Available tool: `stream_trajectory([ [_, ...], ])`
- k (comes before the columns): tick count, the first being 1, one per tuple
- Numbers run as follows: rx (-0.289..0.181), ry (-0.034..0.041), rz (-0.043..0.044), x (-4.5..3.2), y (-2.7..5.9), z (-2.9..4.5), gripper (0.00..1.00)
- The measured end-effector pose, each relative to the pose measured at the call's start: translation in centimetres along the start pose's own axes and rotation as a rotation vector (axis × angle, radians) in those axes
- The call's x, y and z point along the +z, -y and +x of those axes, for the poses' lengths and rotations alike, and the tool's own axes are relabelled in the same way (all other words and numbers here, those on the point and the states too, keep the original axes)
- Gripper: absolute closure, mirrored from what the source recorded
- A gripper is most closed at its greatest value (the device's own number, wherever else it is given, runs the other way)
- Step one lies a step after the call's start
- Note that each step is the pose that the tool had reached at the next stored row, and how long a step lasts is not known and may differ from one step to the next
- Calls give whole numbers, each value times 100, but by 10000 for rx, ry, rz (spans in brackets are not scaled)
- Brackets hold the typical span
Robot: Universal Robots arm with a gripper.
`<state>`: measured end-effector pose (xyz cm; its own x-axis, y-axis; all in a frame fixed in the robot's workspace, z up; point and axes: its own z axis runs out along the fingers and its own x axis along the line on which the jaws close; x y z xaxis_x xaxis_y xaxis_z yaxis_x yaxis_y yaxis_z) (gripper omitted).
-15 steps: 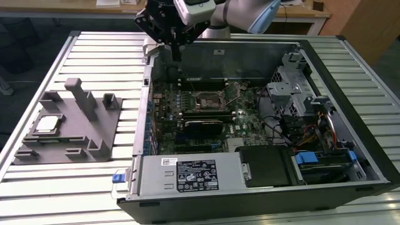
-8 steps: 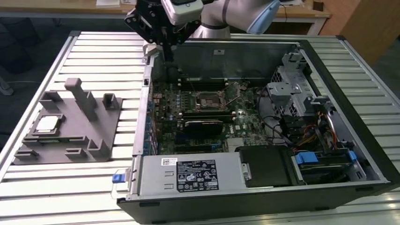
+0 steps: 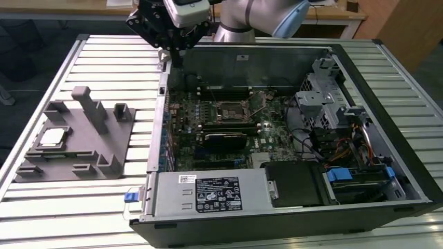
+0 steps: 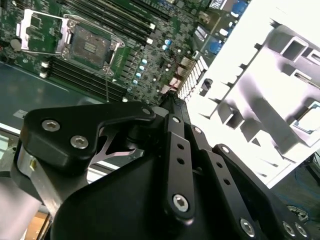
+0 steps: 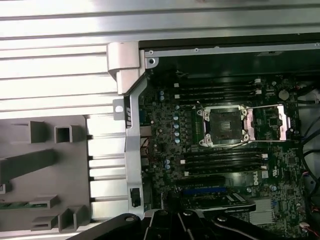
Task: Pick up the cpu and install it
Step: 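Reach for the cpu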
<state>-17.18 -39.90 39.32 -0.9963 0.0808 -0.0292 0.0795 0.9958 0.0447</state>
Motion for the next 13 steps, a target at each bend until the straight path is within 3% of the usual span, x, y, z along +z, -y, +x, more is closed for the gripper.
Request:
stream_trajectory([
  [6,1,15,-2,-4,11,137,89],
  [13,1,19,-2,-7,18,230,89],
])
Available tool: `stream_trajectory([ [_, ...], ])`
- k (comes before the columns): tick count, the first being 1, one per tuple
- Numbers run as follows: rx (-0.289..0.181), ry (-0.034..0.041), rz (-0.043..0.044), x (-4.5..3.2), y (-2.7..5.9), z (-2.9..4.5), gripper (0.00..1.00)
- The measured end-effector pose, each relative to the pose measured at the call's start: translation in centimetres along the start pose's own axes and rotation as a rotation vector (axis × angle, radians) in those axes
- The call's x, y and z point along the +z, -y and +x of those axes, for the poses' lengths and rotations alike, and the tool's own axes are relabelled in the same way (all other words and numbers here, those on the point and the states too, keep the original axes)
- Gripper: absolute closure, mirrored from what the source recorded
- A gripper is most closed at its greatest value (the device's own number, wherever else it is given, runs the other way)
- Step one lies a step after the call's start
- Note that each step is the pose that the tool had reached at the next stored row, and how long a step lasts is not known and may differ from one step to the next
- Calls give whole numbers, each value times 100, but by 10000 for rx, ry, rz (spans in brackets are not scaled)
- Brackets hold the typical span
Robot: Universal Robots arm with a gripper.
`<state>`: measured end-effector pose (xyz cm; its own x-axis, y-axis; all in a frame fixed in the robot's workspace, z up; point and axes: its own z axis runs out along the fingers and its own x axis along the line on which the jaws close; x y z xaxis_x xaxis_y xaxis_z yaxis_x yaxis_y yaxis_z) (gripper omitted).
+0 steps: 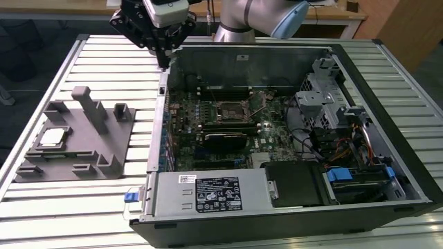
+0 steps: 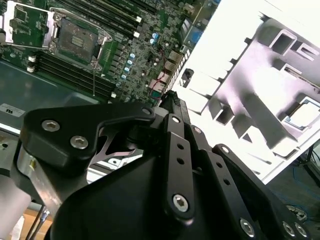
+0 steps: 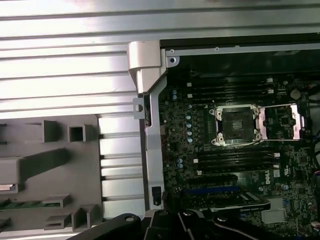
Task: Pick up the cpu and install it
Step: 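Reach for the cpu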
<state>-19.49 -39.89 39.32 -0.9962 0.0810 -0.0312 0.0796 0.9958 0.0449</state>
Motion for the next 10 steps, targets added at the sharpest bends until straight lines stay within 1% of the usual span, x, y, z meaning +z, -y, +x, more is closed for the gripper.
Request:
stream_trajectory([
  [10,0,7,0,-5,10,124,89],
])
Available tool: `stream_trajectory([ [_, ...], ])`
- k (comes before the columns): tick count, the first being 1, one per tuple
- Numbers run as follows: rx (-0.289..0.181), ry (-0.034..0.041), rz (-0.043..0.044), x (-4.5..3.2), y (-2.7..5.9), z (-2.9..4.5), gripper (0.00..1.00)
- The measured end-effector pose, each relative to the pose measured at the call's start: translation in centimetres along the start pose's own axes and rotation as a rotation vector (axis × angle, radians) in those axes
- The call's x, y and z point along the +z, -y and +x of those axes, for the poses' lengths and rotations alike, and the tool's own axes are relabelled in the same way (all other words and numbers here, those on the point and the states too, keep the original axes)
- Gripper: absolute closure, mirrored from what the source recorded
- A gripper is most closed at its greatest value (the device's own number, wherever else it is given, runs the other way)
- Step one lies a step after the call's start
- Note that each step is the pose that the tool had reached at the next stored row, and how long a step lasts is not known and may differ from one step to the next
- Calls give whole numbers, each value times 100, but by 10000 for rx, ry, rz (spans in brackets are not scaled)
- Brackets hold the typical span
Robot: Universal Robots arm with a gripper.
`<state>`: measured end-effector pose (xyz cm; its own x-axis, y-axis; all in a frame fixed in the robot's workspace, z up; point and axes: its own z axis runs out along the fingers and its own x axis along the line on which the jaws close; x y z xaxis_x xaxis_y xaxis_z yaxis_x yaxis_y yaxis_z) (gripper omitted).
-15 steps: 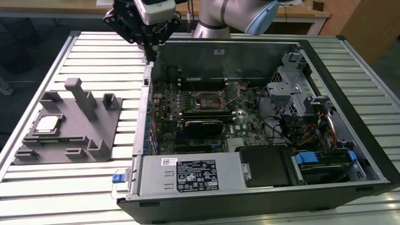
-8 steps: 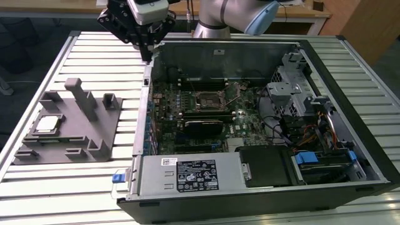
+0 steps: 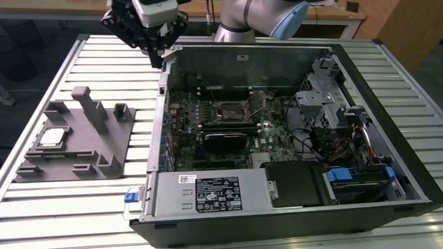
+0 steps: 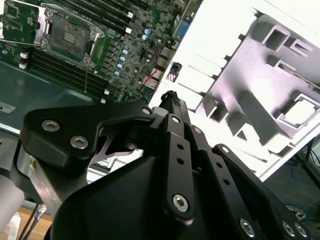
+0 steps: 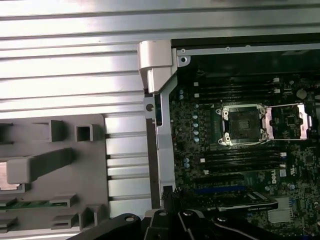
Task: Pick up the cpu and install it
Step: 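Reach for the cpu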
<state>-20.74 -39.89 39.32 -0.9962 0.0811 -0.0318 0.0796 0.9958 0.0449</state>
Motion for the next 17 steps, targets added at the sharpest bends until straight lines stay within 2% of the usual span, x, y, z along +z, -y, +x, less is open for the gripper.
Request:
stream_trajectory([
  [4,0,6,0,-2,4,55,89],
  [17,-1,56,-5,-11,25,315,89],
])
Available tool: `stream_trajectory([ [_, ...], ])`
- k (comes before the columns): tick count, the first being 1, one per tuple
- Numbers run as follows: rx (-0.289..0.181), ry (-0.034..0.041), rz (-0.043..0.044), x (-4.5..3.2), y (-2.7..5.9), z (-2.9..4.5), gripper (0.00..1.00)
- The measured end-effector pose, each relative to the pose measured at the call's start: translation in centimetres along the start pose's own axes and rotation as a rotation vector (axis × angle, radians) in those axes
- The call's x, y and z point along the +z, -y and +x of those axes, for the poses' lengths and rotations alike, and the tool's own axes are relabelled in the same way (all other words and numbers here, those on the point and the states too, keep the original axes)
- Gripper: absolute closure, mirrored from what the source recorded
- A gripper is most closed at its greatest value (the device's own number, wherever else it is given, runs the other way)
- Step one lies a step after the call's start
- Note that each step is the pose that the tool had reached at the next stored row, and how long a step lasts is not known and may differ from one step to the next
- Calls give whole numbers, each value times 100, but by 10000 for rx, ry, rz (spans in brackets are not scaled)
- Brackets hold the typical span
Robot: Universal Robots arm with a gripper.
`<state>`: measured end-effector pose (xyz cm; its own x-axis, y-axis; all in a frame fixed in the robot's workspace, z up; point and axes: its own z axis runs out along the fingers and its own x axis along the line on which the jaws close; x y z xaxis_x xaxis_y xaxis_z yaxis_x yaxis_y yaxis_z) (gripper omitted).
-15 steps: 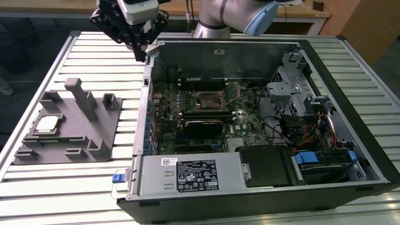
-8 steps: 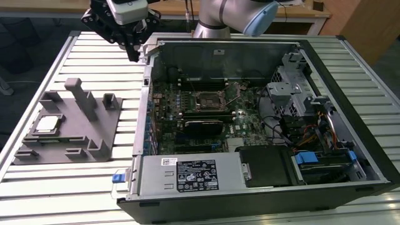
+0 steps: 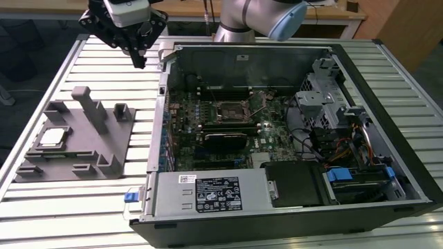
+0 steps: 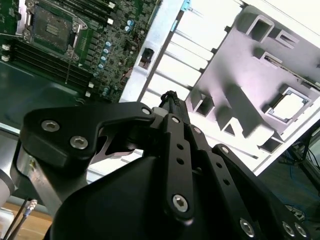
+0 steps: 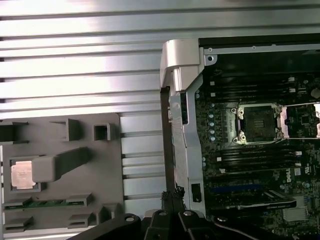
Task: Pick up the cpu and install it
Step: 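Reach for the cpu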
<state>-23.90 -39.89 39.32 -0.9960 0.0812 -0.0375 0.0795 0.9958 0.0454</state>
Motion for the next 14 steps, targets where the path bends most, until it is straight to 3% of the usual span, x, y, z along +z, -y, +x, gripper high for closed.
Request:
stream_trajectory([
  [14,1,48,-4,-11,22,271,89],
])
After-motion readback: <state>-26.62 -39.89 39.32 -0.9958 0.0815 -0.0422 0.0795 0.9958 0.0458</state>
